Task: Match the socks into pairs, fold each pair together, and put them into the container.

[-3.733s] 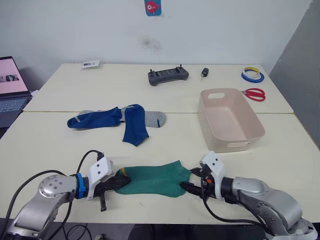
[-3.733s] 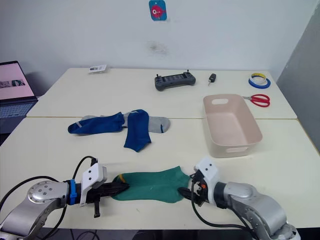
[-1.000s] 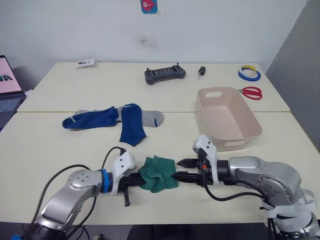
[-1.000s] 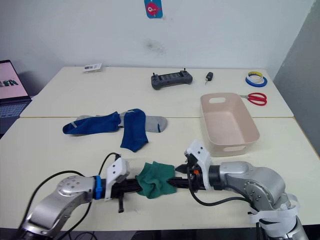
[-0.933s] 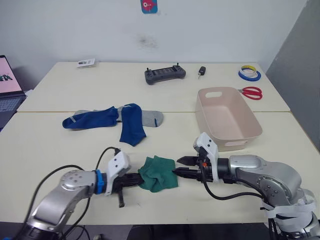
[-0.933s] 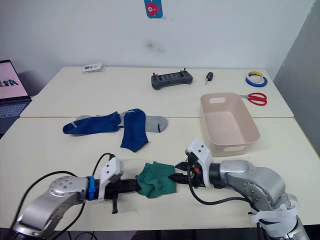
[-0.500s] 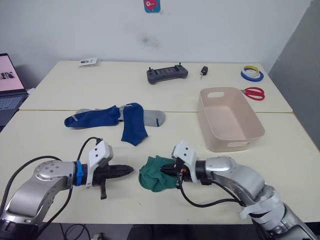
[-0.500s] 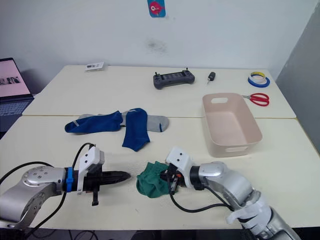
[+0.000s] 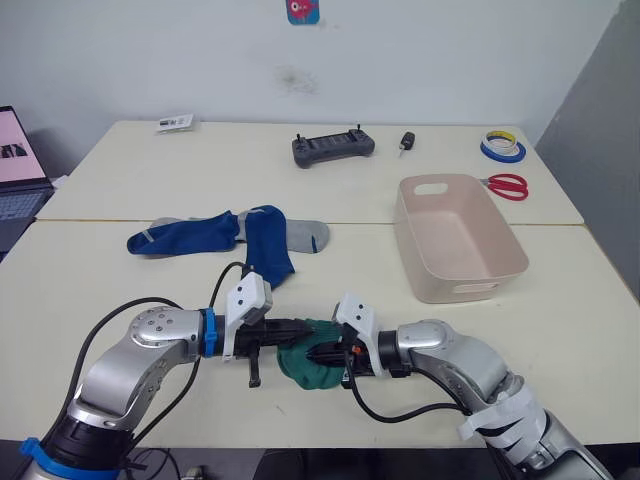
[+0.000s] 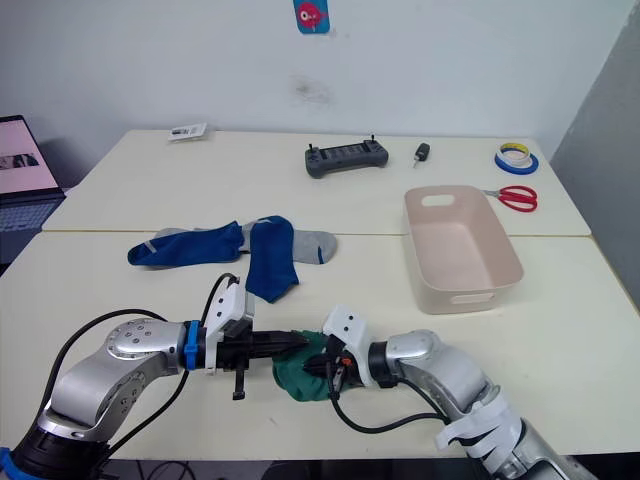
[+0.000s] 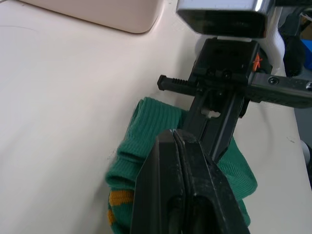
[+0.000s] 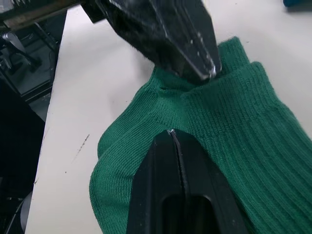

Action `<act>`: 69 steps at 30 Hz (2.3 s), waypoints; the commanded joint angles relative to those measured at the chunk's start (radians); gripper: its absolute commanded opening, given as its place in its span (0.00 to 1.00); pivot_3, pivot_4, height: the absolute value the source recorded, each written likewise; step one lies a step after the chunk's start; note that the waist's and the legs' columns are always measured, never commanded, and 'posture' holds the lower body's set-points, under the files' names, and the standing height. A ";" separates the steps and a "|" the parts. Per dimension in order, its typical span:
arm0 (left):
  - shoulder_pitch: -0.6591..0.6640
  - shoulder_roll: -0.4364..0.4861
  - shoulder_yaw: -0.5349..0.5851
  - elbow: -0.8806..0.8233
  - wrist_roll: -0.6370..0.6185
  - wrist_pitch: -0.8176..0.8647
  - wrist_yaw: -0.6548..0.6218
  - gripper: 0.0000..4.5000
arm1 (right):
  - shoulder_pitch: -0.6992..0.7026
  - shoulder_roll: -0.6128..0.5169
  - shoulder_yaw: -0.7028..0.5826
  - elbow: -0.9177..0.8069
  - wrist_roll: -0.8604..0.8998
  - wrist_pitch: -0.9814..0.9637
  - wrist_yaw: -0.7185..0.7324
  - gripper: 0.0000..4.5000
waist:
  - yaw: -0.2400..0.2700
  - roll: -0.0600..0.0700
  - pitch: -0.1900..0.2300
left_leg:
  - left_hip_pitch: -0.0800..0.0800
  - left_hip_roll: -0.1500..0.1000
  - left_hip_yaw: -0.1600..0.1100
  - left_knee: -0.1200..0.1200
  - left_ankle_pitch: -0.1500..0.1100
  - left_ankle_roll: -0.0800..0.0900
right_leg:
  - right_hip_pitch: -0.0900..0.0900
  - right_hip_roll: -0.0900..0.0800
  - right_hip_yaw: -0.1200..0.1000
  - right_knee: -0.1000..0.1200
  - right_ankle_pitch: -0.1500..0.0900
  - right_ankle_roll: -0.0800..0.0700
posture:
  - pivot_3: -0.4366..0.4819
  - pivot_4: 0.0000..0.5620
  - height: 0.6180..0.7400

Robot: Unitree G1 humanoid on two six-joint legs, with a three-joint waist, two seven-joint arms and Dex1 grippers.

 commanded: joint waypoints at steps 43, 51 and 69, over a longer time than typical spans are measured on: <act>0.033 0.022 -0.071 0.080 0.208 -0.149 0.030 0.00 | 0.057 -0.145 0.043 -0.043 -0.207 -0.271 0.189 0.00 | 0.001 -0.001 0.000 | 0.001 0.000 0.000 0.001 0.000 0.000 | 0.001 0.000 0.000 0.000 0.000 0.000 | 0.48 0.27 1.00; 0.110 0.050 0.013 -0.020 0.086 -0.096 -0.010 0.00 | 0.082 -0.153 0.002 -0.090 -0.208 -0.296 0.182 0.00 | 0.001 -0.001 0.001 | 0.001 0.000 0.000 0.000 0.000 0.000 | 0.001 0.000 0.000 0.000 0.000 0.000 | 0.48 0.27 1.00; 0.059 0.003 0.071 0.019 0.012 0.003 0.057 0.00 | 0.183 -0.190 -0.146 -0.259 -0.122 -0.168 0.107 0.00 | 0.002 -0.002 0.001 | 0.000 0.000 0.000 0.001 0.000 0.000 | 0.001 0.000 0.000 0.000 0.000 0.000 | 0.48 0.27 1.00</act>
